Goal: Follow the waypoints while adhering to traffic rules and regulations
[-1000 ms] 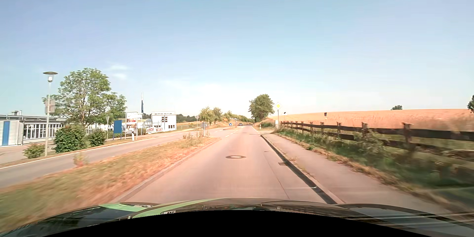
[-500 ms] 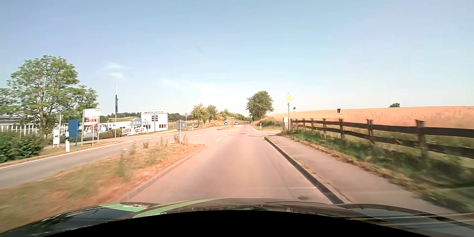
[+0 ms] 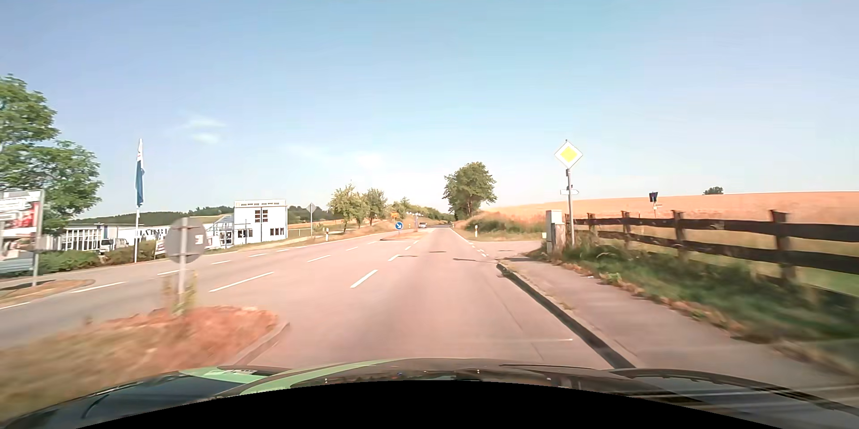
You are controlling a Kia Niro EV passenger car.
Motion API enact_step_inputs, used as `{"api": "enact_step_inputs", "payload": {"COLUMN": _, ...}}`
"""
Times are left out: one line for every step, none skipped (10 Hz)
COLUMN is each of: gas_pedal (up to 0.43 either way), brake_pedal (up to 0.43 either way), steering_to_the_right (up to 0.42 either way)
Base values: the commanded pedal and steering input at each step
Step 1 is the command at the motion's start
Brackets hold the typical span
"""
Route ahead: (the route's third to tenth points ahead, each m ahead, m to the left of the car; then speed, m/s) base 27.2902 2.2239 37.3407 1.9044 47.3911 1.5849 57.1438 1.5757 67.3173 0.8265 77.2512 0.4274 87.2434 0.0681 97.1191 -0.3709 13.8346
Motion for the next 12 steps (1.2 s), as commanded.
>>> {"api": "enact_step_inputs", "payload": {"gas_pedal": 0.138, "brake_pedal": 0.000, "steering_to_the_right": 0.004}}
{"api": "enact_step_inputs", "payload": {"gas_pedal": 0.138, "brake_pedal": 0.000, "steering_to_the_right": 0.004}}
{"api": "enact_step_inputs", "payload": {"gas_pedal": 0.138, "brake_pedal": 0.000, "steering_to_the_right": 0.004}}
{"api": "enact_step_inputs", "payload": {"gas_pedal": 0.138, "brake_pedal": 0.000, "steering_to_the_right": 0.005}}
{"api": "enact_step_inputs", "payload": {"gas_pedal": 0.138, "brake_pedal": 0.000, "steering_to_the_right": 0.004}}
{"api": "enact_step_inputs", "payload": {"gas_pedal": 0.138, "brake_pedal": 0.000, "steering_to_the_right": 0.004}}
{"api": "enact_step_inputs", "payload": {"gas_pedal": 0.138, "brake_pedal": 0.000, "steering_to_the_right": 0.004}}
{"api": "enact_step_inputs", "payload": {"gas_pedal": 0.150, "brake_pedal": 0.000, "steering_to_the_right": 0.004}}
{"api": "enact_step_inputs", "payload": {"gas_pedal": 0.150, "brake_pedal": 0.000, "steering_to_the_right": 0.004}}
{"api": "enact_step_inputs", "payload": {"gas_pedal": 0.157, "brake_pedal": 0.000, "steering_to_the_right": 0.004}}
{"api": "enact_step_inputs", "payload": {"gas_pedal": 0.169, "brake_pedal": 0.000, "steering_to_the_right": 0.003}}
{"api": "enact_step_inputs", "payload": {"gas_pedal": 0.169, "brake_pedal": 0.000, "steering_to_the_right": 0.003}}
